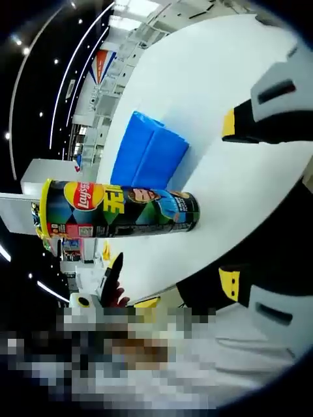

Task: Open the lid of the chip container on the table, take out the chips, place them into the box in front of the container, and close the lid

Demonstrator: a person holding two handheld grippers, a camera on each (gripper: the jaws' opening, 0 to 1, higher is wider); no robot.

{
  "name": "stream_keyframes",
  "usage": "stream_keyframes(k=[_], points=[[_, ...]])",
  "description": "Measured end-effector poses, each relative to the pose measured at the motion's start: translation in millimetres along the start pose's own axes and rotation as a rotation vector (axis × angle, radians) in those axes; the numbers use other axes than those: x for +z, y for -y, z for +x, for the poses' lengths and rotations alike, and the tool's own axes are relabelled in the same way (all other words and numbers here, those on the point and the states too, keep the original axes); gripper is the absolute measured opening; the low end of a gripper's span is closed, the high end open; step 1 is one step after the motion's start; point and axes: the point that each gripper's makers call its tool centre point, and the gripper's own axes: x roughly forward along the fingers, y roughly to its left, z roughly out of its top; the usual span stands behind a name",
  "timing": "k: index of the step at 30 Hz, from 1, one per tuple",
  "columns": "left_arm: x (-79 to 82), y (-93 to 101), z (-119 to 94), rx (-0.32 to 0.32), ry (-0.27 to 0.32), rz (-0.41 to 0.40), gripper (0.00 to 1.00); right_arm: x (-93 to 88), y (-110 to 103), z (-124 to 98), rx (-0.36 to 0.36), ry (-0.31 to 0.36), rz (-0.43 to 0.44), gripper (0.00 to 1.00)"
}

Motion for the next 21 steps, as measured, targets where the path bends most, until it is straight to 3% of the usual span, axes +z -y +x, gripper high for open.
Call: stream_keyframes(k=[21], points=[[-2.7,2.2,2.4,-0.016,-0.011,0.007,0.94,-1.3,7.7,-2.6,-0.023,-0.003,0.018,0.73]])
